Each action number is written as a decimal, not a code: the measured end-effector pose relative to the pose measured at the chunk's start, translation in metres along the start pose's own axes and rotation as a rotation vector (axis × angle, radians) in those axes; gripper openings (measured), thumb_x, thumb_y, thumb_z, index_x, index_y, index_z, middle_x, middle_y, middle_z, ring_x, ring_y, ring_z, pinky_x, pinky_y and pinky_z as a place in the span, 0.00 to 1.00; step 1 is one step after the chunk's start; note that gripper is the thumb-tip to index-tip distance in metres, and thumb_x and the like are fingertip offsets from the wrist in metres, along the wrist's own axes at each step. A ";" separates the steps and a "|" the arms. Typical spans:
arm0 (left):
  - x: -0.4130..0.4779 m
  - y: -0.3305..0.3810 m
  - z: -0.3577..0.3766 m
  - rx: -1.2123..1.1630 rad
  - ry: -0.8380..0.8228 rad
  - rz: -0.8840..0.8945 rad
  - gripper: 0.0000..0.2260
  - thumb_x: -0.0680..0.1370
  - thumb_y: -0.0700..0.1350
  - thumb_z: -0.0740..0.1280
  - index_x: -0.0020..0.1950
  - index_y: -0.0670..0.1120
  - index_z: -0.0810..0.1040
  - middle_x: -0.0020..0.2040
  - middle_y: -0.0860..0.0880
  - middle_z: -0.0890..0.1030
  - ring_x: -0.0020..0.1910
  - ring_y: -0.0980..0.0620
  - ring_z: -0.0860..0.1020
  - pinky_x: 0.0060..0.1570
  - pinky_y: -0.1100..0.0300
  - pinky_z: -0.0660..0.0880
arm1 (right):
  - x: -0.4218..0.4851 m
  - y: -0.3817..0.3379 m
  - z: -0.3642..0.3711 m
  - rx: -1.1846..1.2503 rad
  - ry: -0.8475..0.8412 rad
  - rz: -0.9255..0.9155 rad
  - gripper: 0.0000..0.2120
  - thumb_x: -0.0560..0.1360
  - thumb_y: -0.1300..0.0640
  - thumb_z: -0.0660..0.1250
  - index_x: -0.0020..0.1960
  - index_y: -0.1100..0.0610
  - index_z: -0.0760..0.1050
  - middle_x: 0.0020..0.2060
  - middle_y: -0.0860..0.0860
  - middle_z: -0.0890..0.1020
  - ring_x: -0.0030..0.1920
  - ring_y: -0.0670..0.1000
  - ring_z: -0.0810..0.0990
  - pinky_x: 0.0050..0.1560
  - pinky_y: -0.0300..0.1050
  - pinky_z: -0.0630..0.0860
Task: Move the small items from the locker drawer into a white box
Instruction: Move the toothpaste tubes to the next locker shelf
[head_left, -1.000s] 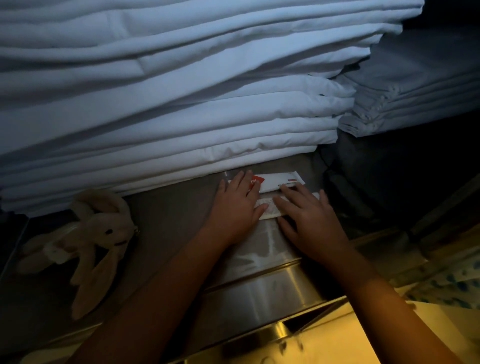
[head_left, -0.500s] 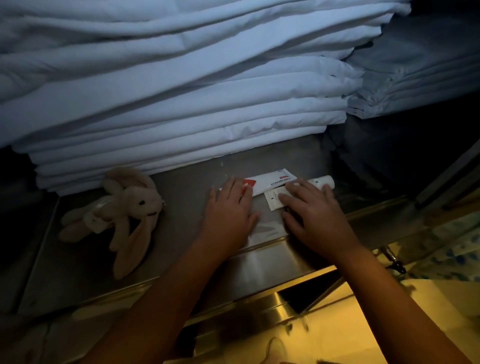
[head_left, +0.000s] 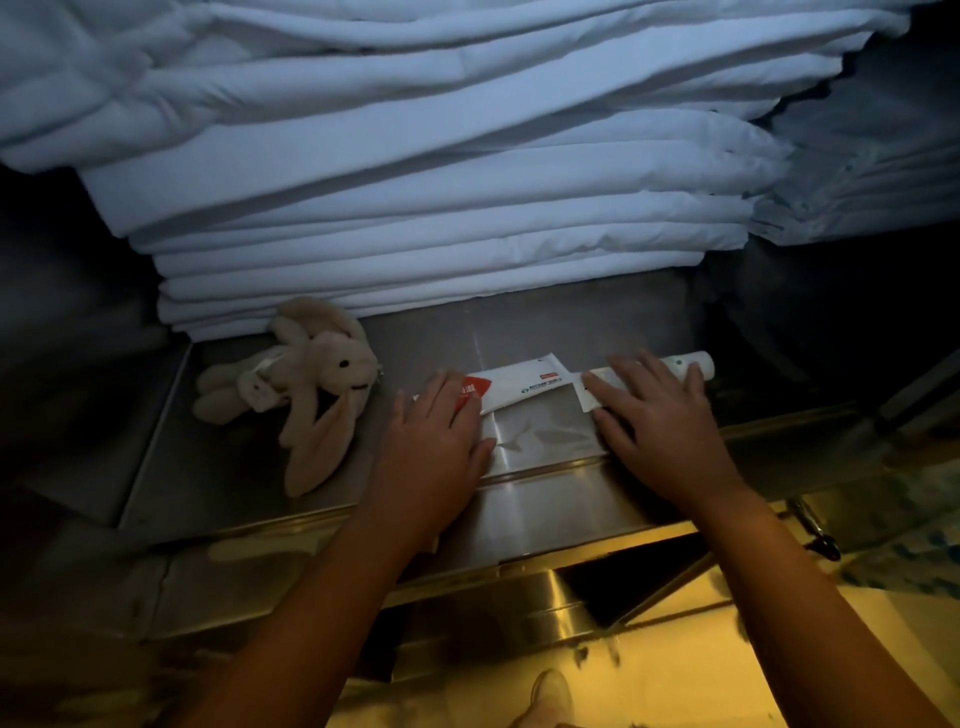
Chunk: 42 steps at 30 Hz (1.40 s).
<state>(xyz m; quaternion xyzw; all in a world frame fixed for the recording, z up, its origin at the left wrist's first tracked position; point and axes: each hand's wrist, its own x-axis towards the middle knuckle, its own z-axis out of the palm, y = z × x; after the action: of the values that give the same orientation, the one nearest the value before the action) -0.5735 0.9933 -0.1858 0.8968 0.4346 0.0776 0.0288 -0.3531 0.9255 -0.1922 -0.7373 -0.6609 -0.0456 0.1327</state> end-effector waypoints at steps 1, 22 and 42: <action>-0.002 -0.001 -0.001 -0.015 0.001 -0.002 0.24 0.80 0.56 0.52 0.74 0.49 0.58 0.76 0.48 0.52 0.74 0.51 0.47 0.68 0.53 0.40 | -0.002 -0.001 0.000 0.003 -0.006 0.003 0.19 0.78 0.50 0.58 0.68 0.49 0.68 0.69 0.54 0.68 0.71 0.57 0.60 0.68 0.63 0.48; 0.019 0.022 0.014 0.072 -0.058 0.023 0.30 0.78 0.63 0.48 0.76 0.52 0.45 0.77 0.48 0.46 0.75 0.49 0.44 0.69 0.46 0.38 | -0.019 0.011 -0.006 -0.054 -0.082 -0.012 0.28 0.75 0.38 0.55 0.73 0.47 0.59 0.73 0.50 0.61 0.73 0.53 0.54 0.70 0.58 0.42; -0.028 0.017 0.018 0.051 0.042 0.163 0.32 0.77 0.49 0.64 0.75 0.52 0.50 0.76 0.48 0.54 0.74 0.47 0.52 0.69 0.44 0.47 | -0.049 -0.007 -0.007 -0.153 0.033 -0.075 0.37 0.54 0.63 0.81 0.62 0.59 0.75 0.59 0.62 0.77 0.59 0.66 0.75 0.57 0.72 0.63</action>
<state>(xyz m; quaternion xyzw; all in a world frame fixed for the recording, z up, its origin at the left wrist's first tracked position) -0.5748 0.9612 -0.2045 0.9278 0.3625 0.0874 -0.0094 -0.3649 0.8773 -0.1967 -0.7192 -0.6803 -0.1130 0.0852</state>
